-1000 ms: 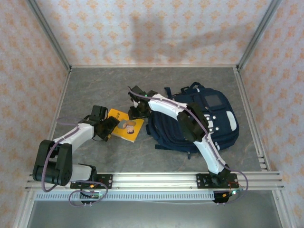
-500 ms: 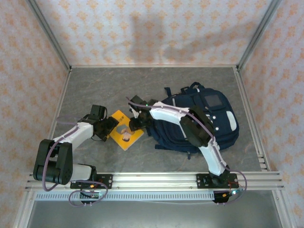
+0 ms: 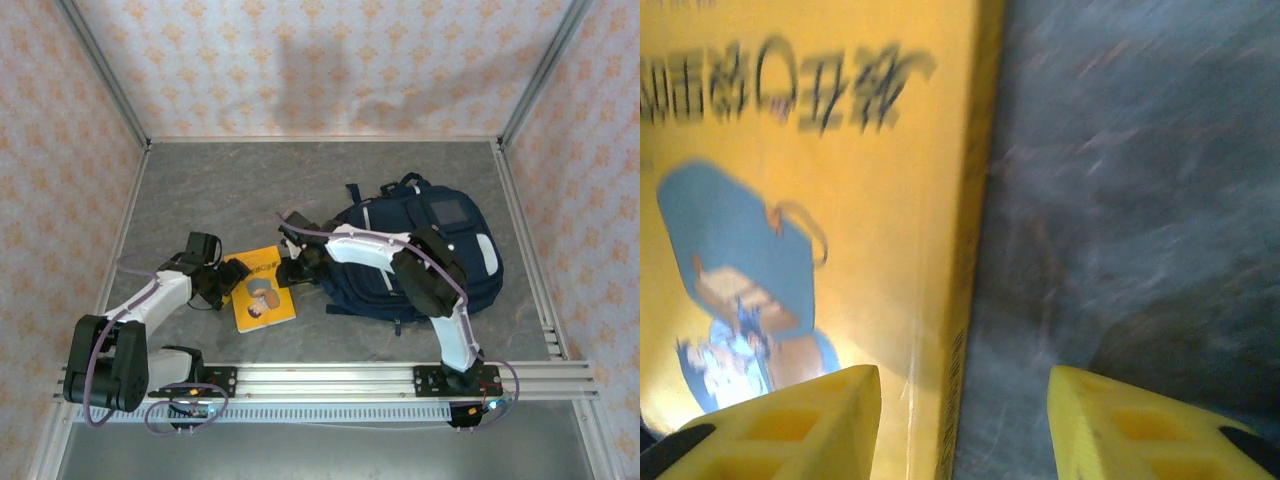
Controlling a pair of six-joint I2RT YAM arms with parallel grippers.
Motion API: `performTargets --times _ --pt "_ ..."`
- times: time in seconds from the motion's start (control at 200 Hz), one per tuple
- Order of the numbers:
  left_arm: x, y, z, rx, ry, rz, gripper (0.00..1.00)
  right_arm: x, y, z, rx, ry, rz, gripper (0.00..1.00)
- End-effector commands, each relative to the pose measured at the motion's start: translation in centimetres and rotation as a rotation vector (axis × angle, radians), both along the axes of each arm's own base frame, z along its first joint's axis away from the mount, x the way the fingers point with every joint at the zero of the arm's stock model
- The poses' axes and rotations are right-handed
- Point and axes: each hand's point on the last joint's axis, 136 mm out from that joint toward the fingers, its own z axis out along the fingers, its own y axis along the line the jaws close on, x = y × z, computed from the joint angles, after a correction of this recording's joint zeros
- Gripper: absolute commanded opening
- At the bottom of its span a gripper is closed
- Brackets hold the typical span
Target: Pack the student bag
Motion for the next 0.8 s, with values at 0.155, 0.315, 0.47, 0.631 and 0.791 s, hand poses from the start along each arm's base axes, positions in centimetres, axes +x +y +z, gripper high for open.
performTargets --times 0.155,0.315,0.47,0.631,0.791 --pt "-1.8 -0.8 -0.9 -0.035 0.047 -0.052 0.71 1.2 3.1 -0.2 0.097 0.057 -0.048 0.45" --pt "-1.5 -1.0 -0.8 -0.052 0.036 -0.055 0.69 0.4 3.8 -1.3 0.095 0.101 -0.034 0.45" --pt "-1.3 -1.4 -0.9 -0.074 0.032 -0.055 0.67 0.0 4.0 -1.9 0.072 0.109 -0.020 0.45" --pt "-0.9 -2.0 -0.8 -0.115 0.013 -0.051 0.61 -0.9 6.1 0.5 0.153 0.127 0.036 0.45" --pt "-0.8 -2.1 -0.4 -0.118 0.009 -0.058 0.58 -0.1 6.6 5.0 0.297 0.124 0.027 0.43"
